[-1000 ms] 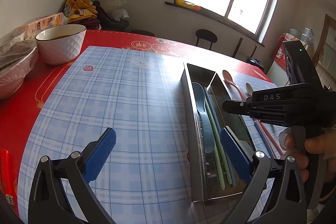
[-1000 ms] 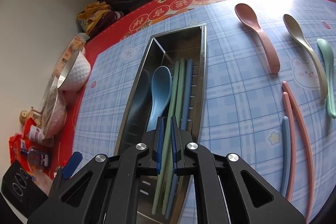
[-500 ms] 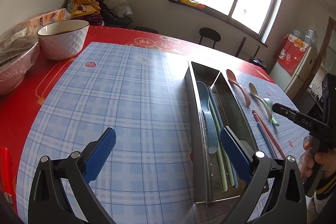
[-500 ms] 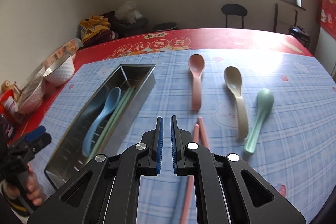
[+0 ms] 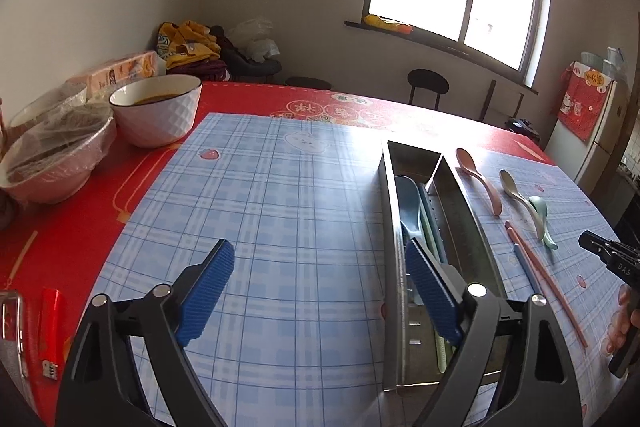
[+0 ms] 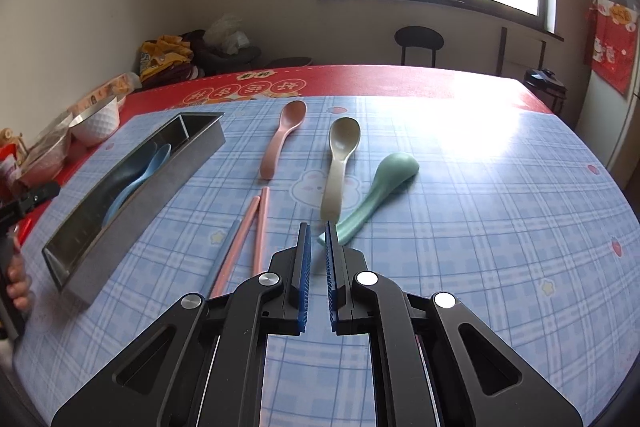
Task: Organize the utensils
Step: 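Move the left tool over the blue chopstick on the table, then close the left tool on the blue chopstick and lift it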
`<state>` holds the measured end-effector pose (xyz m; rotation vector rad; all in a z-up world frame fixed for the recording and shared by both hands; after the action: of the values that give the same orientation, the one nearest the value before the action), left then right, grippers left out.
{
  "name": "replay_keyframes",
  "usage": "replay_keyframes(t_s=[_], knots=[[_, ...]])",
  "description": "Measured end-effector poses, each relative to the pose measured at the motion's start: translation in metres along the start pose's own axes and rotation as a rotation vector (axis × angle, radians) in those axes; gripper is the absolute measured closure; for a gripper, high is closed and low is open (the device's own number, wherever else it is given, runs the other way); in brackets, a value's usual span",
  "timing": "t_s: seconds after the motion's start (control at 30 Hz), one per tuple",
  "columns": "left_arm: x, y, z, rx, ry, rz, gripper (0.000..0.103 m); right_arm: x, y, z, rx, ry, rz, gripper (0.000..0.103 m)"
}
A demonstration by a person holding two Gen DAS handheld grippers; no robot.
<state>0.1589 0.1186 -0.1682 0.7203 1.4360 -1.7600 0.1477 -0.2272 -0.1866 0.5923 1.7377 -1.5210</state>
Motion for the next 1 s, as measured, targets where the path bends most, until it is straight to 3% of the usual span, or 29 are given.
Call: replay_keyframes(t_s=[0.23, 0.37, 0.5, 0.6, 0.73, 1.0], knots=[[-0.003, -0.045, 0.089, 0.102, 0.087, 0.025, 0.051, 0.004, 0.0, 0.01, -0.039, 0.032, 0.021, 0.095], [0.021, -0.039, 0.15, 0.158, 0.153, -0.046, 0.055, 0.004, -0.004, 0.011, -0.074, 0.049, 0.044, 0.095], [0.051, -0.017, 0.191, 0.163, 0.212, -0.137, 0.058, 0.007, -0.004, 0.018, -0.112, 0.101, 0.046, 0.095], [0.071, 0.003, 0.206, 0.158, 0.227, -0.211, 0.06, 0.009, -0.005, 0.025, -0.149, 0.151, 0.055, 0.095], [0.09, 0.027, 0.209, 0.128, 0.231, -0.283, 0.072, 0.01, -0.003, 0.029, -0.194, 0.194, 0.056, 0.095], [0.104, 0.042, 0.216, 0.12, 0.256, -0.334, 0.083, 0.011, -0.003, 0.028, -0.24, 0.217, 0.06, 0.095]])
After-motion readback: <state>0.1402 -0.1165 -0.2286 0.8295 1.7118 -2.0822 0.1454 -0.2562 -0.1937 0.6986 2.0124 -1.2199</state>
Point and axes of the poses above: each gripper's, at about its wrist camera, not at the fingertips, and y roughly the way its jaws point, z to its right, x to its underside, the point moved 8 cm from there along y, roughly the way its jaws point, and after that the axes turned 7 degrees about -y, right-handed, at the moved point
